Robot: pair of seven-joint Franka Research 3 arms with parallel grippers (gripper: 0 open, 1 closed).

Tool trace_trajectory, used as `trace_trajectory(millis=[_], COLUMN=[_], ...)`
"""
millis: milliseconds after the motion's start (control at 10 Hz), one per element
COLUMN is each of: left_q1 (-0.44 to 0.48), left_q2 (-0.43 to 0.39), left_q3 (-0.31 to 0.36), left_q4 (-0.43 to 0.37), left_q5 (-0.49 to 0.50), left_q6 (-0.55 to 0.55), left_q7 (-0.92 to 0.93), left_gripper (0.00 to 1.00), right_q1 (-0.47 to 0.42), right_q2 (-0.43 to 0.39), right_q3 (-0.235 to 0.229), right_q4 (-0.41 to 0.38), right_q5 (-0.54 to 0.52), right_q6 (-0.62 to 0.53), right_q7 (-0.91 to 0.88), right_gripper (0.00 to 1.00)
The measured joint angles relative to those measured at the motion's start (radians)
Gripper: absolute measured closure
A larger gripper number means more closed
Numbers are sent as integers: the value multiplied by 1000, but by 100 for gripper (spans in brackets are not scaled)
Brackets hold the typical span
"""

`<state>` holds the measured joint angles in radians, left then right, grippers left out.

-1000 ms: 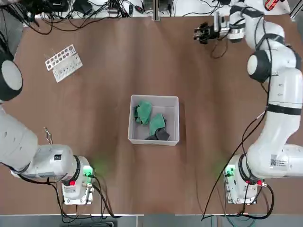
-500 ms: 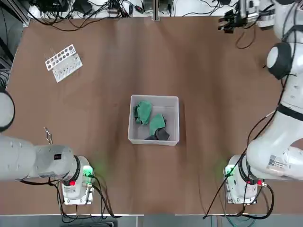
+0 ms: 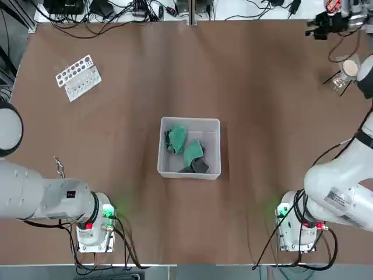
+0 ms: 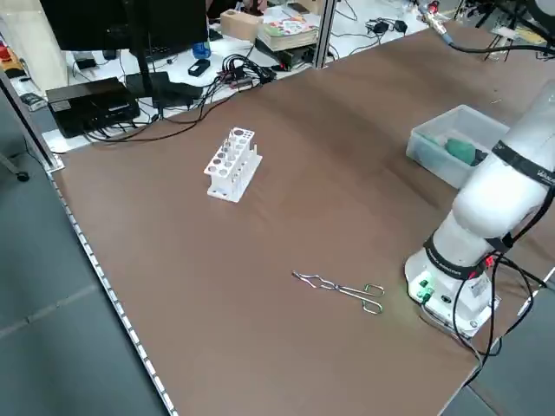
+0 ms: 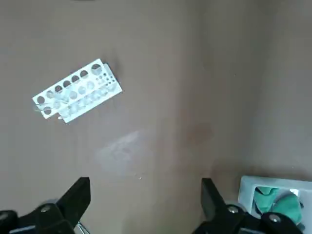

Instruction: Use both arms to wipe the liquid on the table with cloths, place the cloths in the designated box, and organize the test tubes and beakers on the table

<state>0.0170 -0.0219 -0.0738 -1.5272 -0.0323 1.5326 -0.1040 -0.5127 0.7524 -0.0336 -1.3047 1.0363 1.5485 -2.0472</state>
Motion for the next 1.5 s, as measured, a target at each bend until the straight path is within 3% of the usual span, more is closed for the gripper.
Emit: trace_trajectory(millis=[500,900,1200,1500], left_q1=[-37,-36,-36,-36], left_q2=[4,-10,-9,-6], left_q3=[16,28,28,29], left_q4=[-22,-36,-46,-47], left_q5=[0,0,0,0], left_q6=[3,3,8,13], left_q7=[27,35,35,35], left_gripper=[0,0,0,0], right_q1=[-209,-351,-389,-401], right_q2=[-8,28,98,111], right_q3=[1,1,3,5], right_q4=[40,53,67,71], right_q5=[-69,-71,-70,-70], right_q6=[-130,-130,-85,-99], right_q7=[53,5,-67,-74], right_gripper=[47,47,46,43])
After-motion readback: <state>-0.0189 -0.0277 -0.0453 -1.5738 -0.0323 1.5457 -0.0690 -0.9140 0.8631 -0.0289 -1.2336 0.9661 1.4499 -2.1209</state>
